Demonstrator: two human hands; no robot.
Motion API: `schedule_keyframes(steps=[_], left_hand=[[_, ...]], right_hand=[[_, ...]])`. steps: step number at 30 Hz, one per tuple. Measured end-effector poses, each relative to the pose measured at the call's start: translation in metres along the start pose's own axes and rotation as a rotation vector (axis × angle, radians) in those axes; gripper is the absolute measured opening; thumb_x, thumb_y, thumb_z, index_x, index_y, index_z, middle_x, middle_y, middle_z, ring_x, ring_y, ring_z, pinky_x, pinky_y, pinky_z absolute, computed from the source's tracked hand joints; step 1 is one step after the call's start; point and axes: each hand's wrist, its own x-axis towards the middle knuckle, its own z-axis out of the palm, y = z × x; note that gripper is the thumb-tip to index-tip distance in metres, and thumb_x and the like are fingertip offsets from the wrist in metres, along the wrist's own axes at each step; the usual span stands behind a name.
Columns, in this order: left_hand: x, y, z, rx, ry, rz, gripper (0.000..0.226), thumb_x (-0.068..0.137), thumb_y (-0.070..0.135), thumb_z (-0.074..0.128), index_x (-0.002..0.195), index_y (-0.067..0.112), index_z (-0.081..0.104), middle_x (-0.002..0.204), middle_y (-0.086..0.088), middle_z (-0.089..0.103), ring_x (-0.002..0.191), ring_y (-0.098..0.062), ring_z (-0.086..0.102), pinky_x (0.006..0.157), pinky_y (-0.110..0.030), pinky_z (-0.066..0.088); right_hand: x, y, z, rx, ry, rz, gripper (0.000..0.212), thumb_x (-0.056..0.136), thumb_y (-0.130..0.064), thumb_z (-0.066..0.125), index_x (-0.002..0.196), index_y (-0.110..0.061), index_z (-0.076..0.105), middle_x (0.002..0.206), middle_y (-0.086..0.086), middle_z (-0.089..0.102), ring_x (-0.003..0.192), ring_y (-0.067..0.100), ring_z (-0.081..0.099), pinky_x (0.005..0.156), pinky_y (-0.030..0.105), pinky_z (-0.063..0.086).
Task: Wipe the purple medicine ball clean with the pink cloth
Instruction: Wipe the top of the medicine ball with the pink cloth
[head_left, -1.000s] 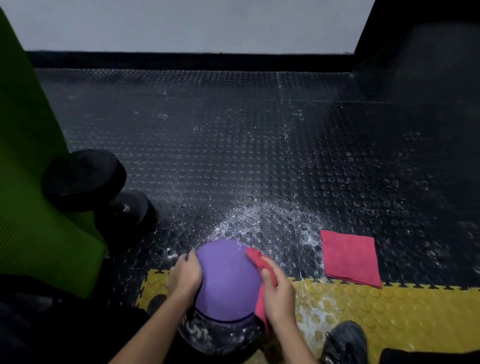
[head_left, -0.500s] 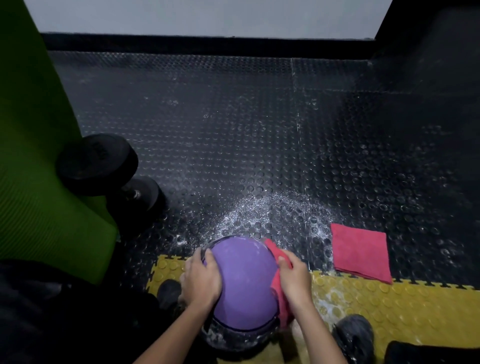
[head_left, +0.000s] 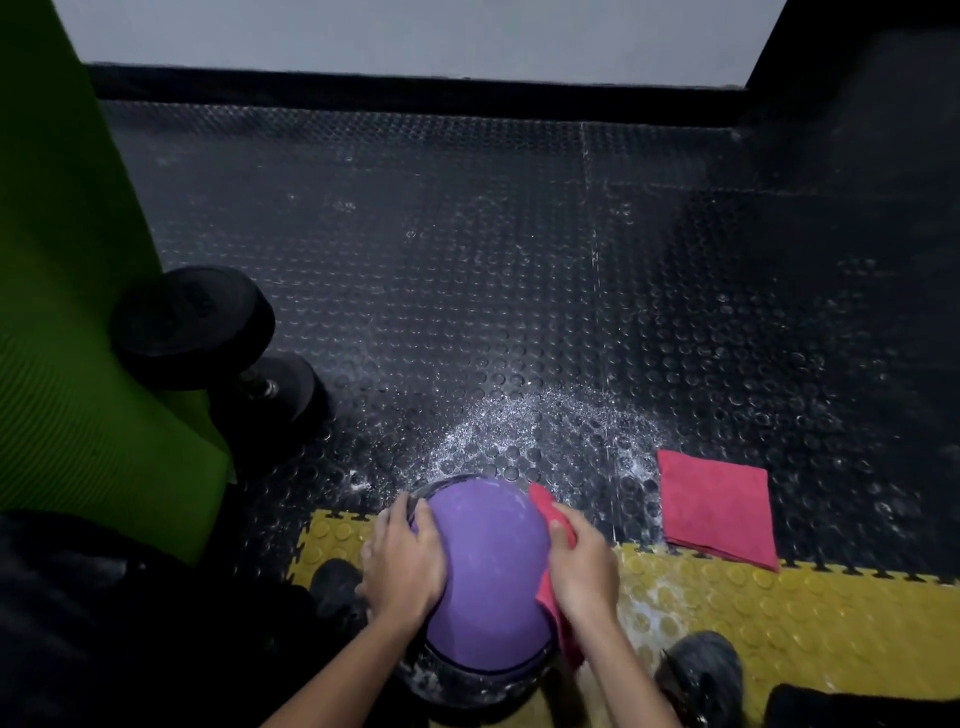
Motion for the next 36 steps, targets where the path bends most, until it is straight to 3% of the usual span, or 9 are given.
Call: schedule_keyframes(steps=[3,5,9,11,13,18,24,31,36], left_hand=[[0.005,-0.003,0.0,0.004,-0.001,-0.007,0.049,0.098,0.044,0.028,0.143,0.028,0.035,0.15,-0.003,0.034,0.136,-0.031,0.032,0.111,-0.052,0.024],[0.006,-0.005,-0.002,-0.014,0.0,-0.012,0.048,0.098,0.044,0.028,0.143,0.029,0.035,0.15,-0.003,0.036,0.135,-0.031,0.033,0.111,-0.051,0.025],[-0.001,0.0,-0.002,0.001,-0.021,0.0,0.049,0.099,0.044,0.026,0.144,0.029,0.032,0.152,0.001,0.031,0.139,-0.027,0.027,0.112,-0.054,0.021],[-0.005,0.003,-0.002,0.032,-0.028,0.012,0.049,0.099,0.045,0.026,0.145,0.029,0.031,0.153,0.002,0.028,0.14,-0.026,0.025,0.113,-0.055,0.019],[-0.005,0.005,-0.002,0.057,-0.025,0.026,0.049,0.099,0.045,0.026,0.145,0.029,0.031,0.153,0.003,0.028,0.14,-0.027,0.025,0.112,-0.054,0.019],[-0.001,0.001,-0.001,0.071,-0.021,0.041,0.049,0.099,0.043,0.027,0.144,0.027,0.033,0.152,0.001,0.031,0.137,-0.028,0.03,0.11,-0.052,0.025],[-0.01,0.007,0.004,0.143,-0.055,0.108,0.05,0.098,0.047,0.024,0.146,0.031,0.027,0.153,0.003,0.026,0.14,-0.026,0.023,0.112,-0.054,0.021],[-0.012,0.011,0.009,0.219,-0.076,0.178,0.05,0.098,0.046,0.026,0.145,0.032,0.027,0.154,0.004,0.024,0.14,-0.026,0.021,0.113,-0.048,0.02],[-0.014,0.016,0.01,0.296,-0.105,0.255,0.054,0.096,0.053,0.02,0.146,0.034,0.025,0.154,0.004,0.025,0.14,-0.023,0.021,0.113,-0.048,0.02]], right_hand=[[-0.03,-0.024,0.017,-0.153,0.038,-0.462,0.031,0.09,-0.032,0.043,0.115,-0.032,0.061,0.121,-0.02,0.057,0.114,0.003,0.047,0.095,0.025,0.034],[-0.029,-0.027,0.021,-0.158,0.028,-0.59,0.035,0.087,-0.039,0.038,0.111,-0.034,0.063,0.118,-0.022,0.058,0.111,-0.001,0.045,0.093,0.026,0.035],[0.018,0.011,0.005,0.161,-0.051,-0.029,0.025,0.094,-0.02,0.047,0.113,-0.024,0.062,0.12,-0.002,0.061,0.107,0.018,0.056,0.094,0.031,0.043],[0.02,0.024,-0.001,0.239,-0.053,0.128,0.023,0.093,-0.017,0.048,0.109,-0.025,0.062,0.123,0.006,0.06,0.109,0.024,0.056,0.096,0.037,0.043],[0.011,0.018,0.001,0.122,-0.012,0.066,0.025,0.093,-0.018,0.049,0.114,-0.023,0.062,0.122,0.001,0.061,0.11,0.023,0.055,0.097,0.034,0.042],[-0.013,-0.017,0.007,-0.036,-0.019,-0.421,0.027,0.089,-0.018,0.054,0.111,-0.028,0.065,0.113,-0.02,0.056,0.106,0.003,0.05,0.095,0.024,0.037],[0.018,0.015,-0.009,0.231,-0.053,0.137,0.026,0.093,-0.017,0.049,0.115,-0.018,0.061,0.122,0.006,0.061,0.108,0.022,0.056,0.097,0.037,0.043],[-0.007,-0.018,0.003,-0.111,-0.011,-0.432,0.023,0.088,-0.029,0.055,0.109,-0.03,0.066,0.117,-0.013,0.062,0.11,0.009,0.052,0.096,0.026,0.038],[0.023,0.013,-0.016,0.216,-0.046,0.089,0.02,0.091,-0.02,0.051,0.105,-0.021,0.066,0.115,0.005,0.065,0.102,0.021,0.058,0.087,0.029,0.043]])
